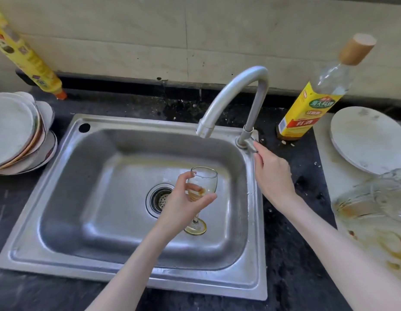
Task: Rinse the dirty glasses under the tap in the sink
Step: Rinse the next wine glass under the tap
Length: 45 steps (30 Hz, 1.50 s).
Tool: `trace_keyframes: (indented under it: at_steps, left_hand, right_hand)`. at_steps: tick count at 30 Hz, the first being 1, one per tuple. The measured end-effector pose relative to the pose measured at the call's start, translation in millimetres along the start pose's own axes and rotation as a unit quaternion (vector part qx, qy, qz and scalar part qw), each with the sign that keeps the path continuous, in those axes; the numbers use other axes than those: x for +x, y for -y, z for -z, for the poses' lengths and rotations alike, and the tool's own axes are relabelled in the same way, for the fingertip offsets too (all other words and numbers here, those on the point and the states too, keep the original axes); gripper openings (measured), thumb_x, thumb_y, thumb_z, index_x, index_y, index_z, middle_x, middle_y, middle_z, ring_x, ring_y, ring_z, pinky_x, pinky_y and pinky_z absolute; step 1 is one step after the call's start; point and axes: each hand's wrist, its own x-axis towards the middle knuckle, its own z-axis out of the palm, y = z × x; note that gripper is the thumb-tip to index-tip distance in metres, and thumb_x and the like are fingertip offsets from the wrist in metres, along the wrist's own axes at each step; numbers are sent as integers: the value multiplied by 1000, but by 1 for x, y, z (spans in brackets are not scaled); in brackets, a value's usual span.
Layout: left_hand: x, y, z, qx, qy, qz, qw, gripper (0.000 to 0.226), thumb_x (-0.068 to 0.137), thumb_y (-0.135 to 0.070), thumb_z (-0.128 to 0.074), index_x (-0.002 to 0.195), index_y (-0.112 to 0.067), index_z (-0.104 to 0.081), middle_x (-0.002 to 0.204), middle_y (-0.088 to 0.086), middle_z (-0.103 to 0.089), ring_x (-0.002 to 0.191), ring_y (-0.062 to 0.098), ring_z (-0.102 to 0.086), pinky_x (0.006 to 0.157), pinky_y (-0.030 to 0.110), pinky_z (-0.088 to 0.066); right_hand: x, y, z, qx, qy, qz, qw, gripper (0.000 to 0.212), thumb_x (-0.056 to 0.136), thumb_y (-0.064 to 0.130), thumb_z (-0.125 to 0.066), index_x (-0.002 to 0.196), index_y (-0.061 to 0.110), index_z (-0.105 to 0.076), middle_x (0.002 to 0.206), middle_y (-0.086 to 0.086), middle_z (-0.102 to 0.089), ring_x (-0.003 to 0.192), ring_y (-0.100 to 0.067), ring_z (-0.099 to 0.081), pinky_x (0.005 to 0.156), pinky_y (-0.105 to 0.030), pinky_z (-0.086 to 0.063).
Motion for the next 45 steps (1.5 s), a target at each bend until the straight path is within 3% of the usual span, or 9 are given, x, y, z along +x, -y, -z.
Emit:
trace_keyframes:
  at_steps: [8, 11, 13, 16, 18, 25, 32, 40, 45]
  left_hand:
    - [8, -2, 6, 7, -9, 6, 1000, 55, 73, -30, -77, 118, -29, -46, 92, -4, -59, 61, 15, -55, 76, 45, -53]
    - [9, -1, 7, 13, -2, 11, 1000, 56, 73, -32, -78, 118, -29, -46, 94, -4, -59, 66, 13, -57, 78, 47, -54]
    - [9, 2, 8, 15, 0, 17, 1000, 56, 71, -34, -79, 117, -30, -46, 95, -4, -62, 69, 11, -60, 78, 47, -55]
    - [6, 4, 8, 1, -9, 32, 999, 61, 69, -33, -81, 119, -24, -48, 96, 0, -65, 72, 12, -63, 74, 43, -57]
    - [4, 3, 7, -56, -11, 63, 996, 57, 74, -25, -78, 121, -18, -47, 97, 4, -65, 74, 17, -63, 71, 41, -58]
    - [12, 14, 19, -243, 29, 336, 910, 34, 81, -38, -67, 98, -9, -62, 86, 11, -65, 74, 24, -65, 69, 34, -57]
    - [13, 41, 18, -222, 109, 431, 868, 44, 76, -58, -61, 80, -14, -60, 75, 8, -68, 72, 22, -61, 82, 32, -47]
    - [36, 24, 19, -171, 7, 314, 934, 51, 78, -57, -61, 108, -16, -61, 99, 6, -70, 84, 17, -64, 69, 28, -48]
    - [59, 8, 35, -294, -18, 402, 867, 53, 81, -54, -58, 96, -3, -54, 79, 6, -64, 68, 17, -57, 61, 25, -44]
  right_hand:
    - [-9, -10, -15, -13, 33, 33, 999, 38, 95, 10, -48, 133, 6, -48, 124, -17, -61, 104, -41, -60, 84, -51, -49]
    - [-12, -9, -19, 20, 47, -5, 999, 47, 97, 17, -46, 142, 9, -37, 147, -6, -39, 134, -23, -39, 108, -28, -29]
    - [-18, -3, -21, 30, 8, -15, 999, 48, 97, 18, -47, 142, 8, -37, 150, -7, -33, 138, -19, -30, 107, -14, -15]
    - [-37, 13, -29, 56, -51, 22, 997, 38, 94, 20, -46, 129, 6, -50, 126, -8, -49, 114, -14, -48, 98, -15, -29]
    - [-48, 23, -35, 133, 22, -28, 990, 25, 96, 19, -47, 118, 12, -56, 108, 0, -54, 91, -3, -54, 83, -14, -40]
    - [-60, 50, -46, 348, 352, -328, 805, 17, 97, 24, -47, 103, 10, -56, 80, -6, -64, 65, -15, -62, 58, -20, -50]
    - [-62, 48, -43, 385, 389, -364, 754, 10, 94, 24, -55, 96, 14, -57, 92, -10, -65, 69, -19, -62, 57, -23, -53]
    - [-44, 49, -53, 424, 367, -371, 740, 14, 96, 22, -51, 100, 11, -58, 88, -12, -69, 71, -17, -64, 63, -23, -49]
    - [-22, 55, -54, 537, 343, -351, 686, 28, 99, 27, -43, 95, 11, -65, 87, -14, -69, 80, -25, -65, 80, -32, -52]
